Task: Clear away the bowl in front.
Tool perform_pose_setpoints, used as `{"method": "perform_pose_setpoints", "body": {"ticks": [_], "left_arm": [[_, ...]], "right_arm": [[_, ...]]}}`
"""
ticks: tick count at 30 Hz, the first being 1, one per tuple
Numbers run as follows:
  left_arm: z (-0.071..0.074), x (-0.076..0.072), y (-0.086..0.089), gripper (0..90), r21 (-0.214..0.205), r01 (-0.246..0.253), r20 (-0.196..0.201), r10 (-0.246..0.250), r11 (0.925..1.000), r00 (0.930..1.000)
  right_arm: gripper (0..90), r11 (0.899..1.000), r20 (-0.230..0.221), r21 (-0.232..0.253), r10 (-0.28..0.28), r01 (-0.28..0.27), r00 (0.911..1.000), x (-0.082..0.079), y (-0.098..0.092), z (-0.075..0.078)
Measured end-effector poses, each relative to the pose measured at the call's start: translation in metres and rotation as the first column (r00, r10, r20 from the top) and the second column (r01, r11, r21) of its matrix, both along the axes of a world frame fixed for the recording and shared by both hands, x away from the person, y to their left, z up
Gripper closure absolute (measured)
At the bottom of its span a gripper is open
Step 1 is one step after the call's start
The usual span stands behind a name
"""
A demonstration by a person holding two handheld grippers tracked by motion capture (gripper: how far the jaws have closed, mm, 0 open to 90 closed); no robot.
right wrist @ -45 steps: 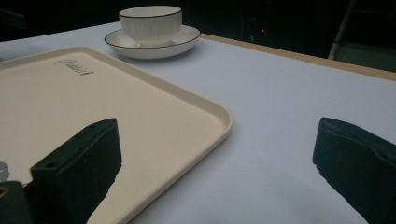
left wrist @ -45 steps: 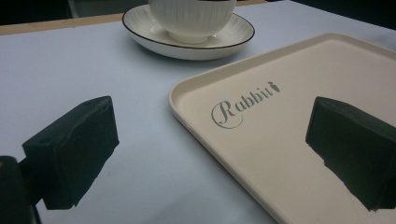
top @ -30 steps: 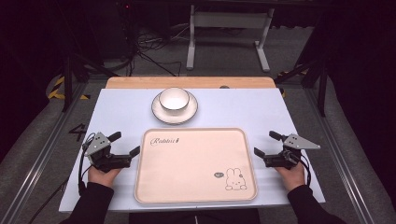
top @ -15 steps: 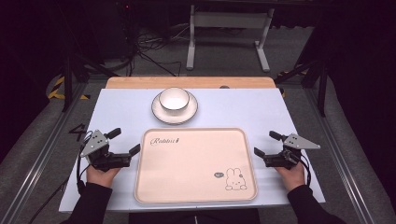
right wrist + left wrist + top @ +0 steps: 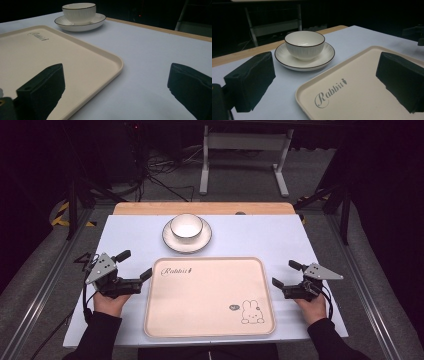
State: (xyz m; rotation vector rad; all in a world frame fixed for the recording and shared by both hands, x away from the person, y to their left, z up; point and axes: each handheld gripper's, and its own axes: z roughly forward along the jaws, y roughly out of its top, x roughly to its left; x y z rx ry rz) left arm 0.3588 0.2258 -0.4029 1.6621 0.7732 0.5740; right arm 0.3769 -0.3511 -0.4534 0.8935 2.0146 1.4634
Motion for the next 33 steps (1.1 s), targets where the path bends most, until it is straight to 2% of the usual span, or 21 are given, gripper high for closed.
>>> {"method": "perform_pose_setpoints", "body": {"ticks": [9, 13, 18, 24, 26, 33], "left_arm": [[0.009, -0.002, 0.003, 2.8, -0.039, -0.001, 0.017, 0.002, 0.9992, 0.9999], [0.011, -0.003, 0.004, 2.8, -0.039, -0.004, 0.028, 0.006, 0.9992, 0.9996], [0.012, -0.001, 0.003, 2.8, -0.035, -0.004, 0.022, 0.005, 0.9994, 0.9998], [0.015, 0.014, 0.001, 2.6, -0.030, -0.007, -0.017, 0.007, 0.9995, 0.9998], [0.016, 0.019, -0.001, 2.6, -0.040, -0.010, -0.018, 0.009, 0.9991, 0.9998], [0.017, 0.036, -0.009, 2.7, -0.028, -0.004, -0.029, 0.003, 0.9996, 0.9996]], "right_arm": [[1.7, 1.000, 0.001, 0.003, 0.001, -0.001, 1.0000, 0.000, 0.000, 0.000], [1.6, 1.000, -0.002, 0.004, -0.001, 0.001, 1.0000, 0.000, 0.000, 0.000], [1.6, 1.000, -0.003, 0.005, -0.001, 0.001, 1.0000, 0.000, 0.000, 0.000], [1.6, 1.000, -0.004, 0.011, -0.002, 0.002, 1.0000, 0.000, -0.001, 0.000], [1.7, 1.000, -0.004, 0.011, -0.002, 0.002, 1.0000, 0.000, -0.001, 0.000], [1.7, 1.000, -0.006, 0.011, 0.001, -0.001, 1.0000, 0.001, -0.001, 0.000]]}}
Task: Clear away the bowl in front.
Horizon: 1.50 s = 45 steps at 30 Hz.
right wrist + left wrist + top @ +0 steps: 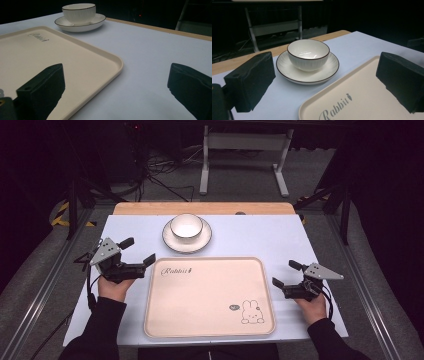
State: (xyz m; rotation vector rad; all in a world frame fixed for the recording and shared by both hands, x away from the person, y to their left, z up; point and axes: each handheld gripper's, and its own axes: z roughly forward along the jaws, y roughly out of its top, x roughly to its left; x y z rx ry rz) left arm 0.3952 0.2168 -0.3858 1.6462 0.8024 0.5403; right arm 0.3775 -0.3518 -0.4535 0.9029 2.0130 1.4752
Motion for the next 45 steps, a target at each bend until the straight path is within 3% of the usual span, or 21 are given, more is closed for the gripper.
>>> {"method": "perform_pose_setpoints", "body": {"ticks": [8, 13, 19, 25, 31, 36, 45], "left_arm": [[0.003, 0.027, -0.010, 2.7, -0.006, 0.004, -0.035, -0.004, 1.0000, 0.9994], [0.004, 0.036, -0.014, 2.6, -0.012, 0.005, -0.043, -0.005, 0.9999, 0.9991], [0.003, 0.051, -0.018, 2.2, -0.005, 0.009, -0.083, -0.009, 0.9999, 0.9965], [0.009, 0.062, -0.021, 2.2, 0.025, 0.004, -0.072, -0.002, 0.9997, 0.9974], [0.007, 0.076, -0.023, 2.2, 0.013, -0.012, -0.093, 0.013, 0.9999, 0.9956], [0.008, 0.085, -0.028, 1.9, 0.004, -0.028, -0.087, 0.028, 0.9996, 0.9958], [0.009, 0.098, -0.036, 1.5, 0.020, -0.042, -0.091, 0.044, 0.9989, 0.9949]], "right_arm": [[1.7, 1.000, -0.001, 0.000, 0.000, 0.000, 1.0000, 0.000, 0.000, 0.000], [1.7, 1.000, 0.000, 0.003, 0.000, 0.000, 1.0000, 0.000, 0.000, 0.000], [1.7, 1.000, -0.001, 0.002, -0.001, 0.001, 1.0000, 0.000, 0.000, 0.000], [1.7, 1.000, -0.002, 0.005, -0.001, 0.001, 1.0000, 0.000, 0.000, 0.000], [1.7, 1.000, -0.002, 0.004, -0.001, 0.001, 1.0000, 0.000, 0.000, 0.000], [1.7, 1.000, -0.001, 0.006, 0.001, -0.001, 1.0000, 0.000, -0.001, 0.000], [1.6, 1.000, -0.002, 0.010, 0.001, -0.001, 1.0000, 0.000, -0.001, 0.000]]}}
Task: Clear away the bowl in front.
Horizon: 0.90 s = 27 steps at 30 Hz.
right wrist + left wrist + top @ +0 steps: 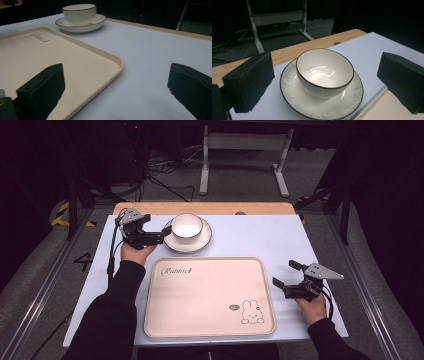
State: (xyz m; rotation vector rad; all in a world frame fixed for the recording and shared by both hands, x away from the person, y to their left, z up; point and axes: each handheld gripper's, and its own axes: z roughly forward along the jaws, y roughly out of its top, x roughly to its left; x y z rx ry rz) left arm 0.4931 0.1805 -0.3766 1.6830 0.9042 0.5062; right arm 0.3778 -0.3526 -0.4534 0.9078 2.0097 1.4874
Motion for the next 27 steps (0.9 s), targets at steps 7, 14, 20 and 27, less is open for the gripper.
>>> {"method": "perform_pose_setpoints", "body": {"ticks": [7, 14, 20, 27], "left_arm": [[-0.002, 0.008, 0.003, 0.3, -0.073, -0.026, 0.003, 0.027, 0.9970, 0.9996], [0.000, 0.018, 0.000, 0.1, -0.042, -0.052, 0.006, 0.052, 0.9978, 0.9986], [-0.001, 0.027, -0.002, 0.2, -0.085, -0.047, -0.048, 0.043, 0.9953, 0.9980], [-0.001, 0.038, -0.008, 0.5, -0.055, -0.064, -0.044, 0.061, 0.9965, 0.9971]], "right_arm": [[1.7, 1.000, 0.000, 0.000, 0.001, -0.001, 1.0000, 0.000, 0.000, 0.000], [1.7, 1.000, 0.000, 0.002, 0.002, -0.002, 1.0000, 0.000, 0.000, 0.000], [1.7, 1.000, -0.001, 0.003, 0.004, -0.004, 1.0000, 0.000, -0.001, 0.000], [1.7, 1.000, -0.002, 0.004, 0.005, -0.005, 1.0000, 0.000, -0.001, 0.000]]}}
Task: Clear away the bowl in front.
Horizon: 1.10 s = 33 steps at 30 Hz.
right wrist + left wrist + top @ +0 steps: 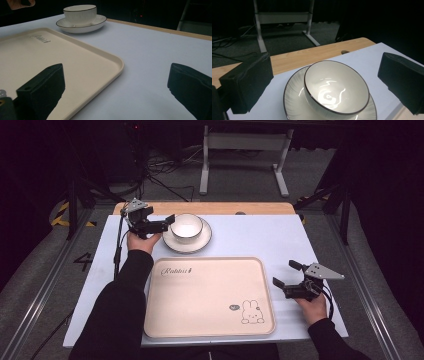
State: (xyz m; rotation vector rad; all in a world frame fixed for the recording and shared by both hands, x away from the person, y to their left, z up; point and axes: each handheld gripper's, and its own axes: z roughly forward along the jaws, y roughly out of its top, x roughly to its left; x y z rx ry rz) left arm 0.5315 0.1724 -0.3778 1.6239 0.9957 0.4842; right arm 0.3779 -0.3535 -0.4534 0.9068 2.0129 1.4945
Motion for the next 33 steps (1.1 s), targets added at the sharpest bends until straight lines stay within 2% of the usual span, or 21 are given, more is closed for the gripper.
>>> {"method": "perform_pose_setpoints", "body": {"ticks": [3, 6, 8, 11, 12, 14, 17, 21, 24, 26, 30, 33], "left_arm": [[-0.001, 0.006, -0.002, 0.6, 0.012, -0.001, -0.020, 0.001, 0.9999, 0.9998], [-0.002, 0.010, -0.006, 2.0, 0.068, -0.005, -0.034, 0.007, 0.9977, 0.9994], [-0.003, 0.013, -0.008, 2.2, 0.086, -0.009, -0.037, 0.013, 0.9962, 0.9992], [-0.006, 0.018, -0.010, 3.2, 0.090, -0.001, -0.082, 0.008, 0.9959, 0.9966], [-0.007, 0.020, -0.010, 4.3, 0.091, 0.013, -0.109, -0.003, 0.9958, 0.9941], [-0.011, 0.024, -0.012, 5.6, 0.055, 0.032, -0.176, -0.021, 0.9980, 0.9841], [-0.015, 0.027, -0.013, 7.0, 0.036, 0.033, -0.195, -0.025, 0.9988, 0.9804], [-0.021, 0.030, -0.016, 9.0, 0.037, 0.035, -0.219, -0.026, 0.9987, 0.9753], [-0.026, 0.034, -0.017, 9.9, 0.022, 0.032, -0.251, -0.025, 0.9992, 0.9677], [-0.031, 0.037, -0.017, 11.1, 0.011, 0.013, -0.278, -0.010, 0.9998, 0.9607], [-0.037, 0.040, -0.019, 15.1, 0.032, -0.013, -0.303, 0.022, 0.9994, 0.9527], [-0.041, 0.042, -0.021, 18.1, 0.030, -0.012, -0.325, 0.021, 0.9995, 0.9453]], "right_arm": [[1.7, 1.000, 0.000, 0.002, 0.000, 0.000, 1.0000, 0.000, 0.000, 0.000], [1.7, 1.000, -0.001, 0.002, 0.000, 0.000, 1.0000, 0.000, 0.000, 0.000], [1.7, 1.000, -0.001, 0.003, 0.001, -0.001, 1.0000, 0.000, 0.000, 0.000], [1.7, 1.000, 0.000, 0.003, 0.001, -0.001, 1.0000, 0.000, 0.000, 0.000], [1.7, 1.000, -0.001, 0.003, 0.002, -0.002, 1.0000, 0.000, 0.000, 0.000], [1.7, 1.000, 0.000, 0.006, 0.002, -0.002, 1.0000, 0.000, 0.000, 0.000], [1.7, 1.000, -0.001, 0.006, 0.004, -0.004, 1.0000, 0.000, -0.001, 0.000], [1.7, 1.000, 0.000, 0.007, 0.005, -0.005, 1.0000, 0.000, -0.001, 0.000], [1.7, 1.000, -0.002, 0.007, 0.006, -0.006, 1.0000, 0.000, -0.001, 0.000], [1.7, 1.000, -0.002, 0.006, 0.007, -0.007, 1.0000, 0.000, -0.001, 0.000], [1.7, 1.000, -0.001, 0.010, 0.007, -0.007, 1.0000, 0.000, -0.001, 0.000], [1.7, 1.000, 0.000, 0.012, 0.009, -0.009, 1.0000, 0.000, -0.001, 0.000]]}}
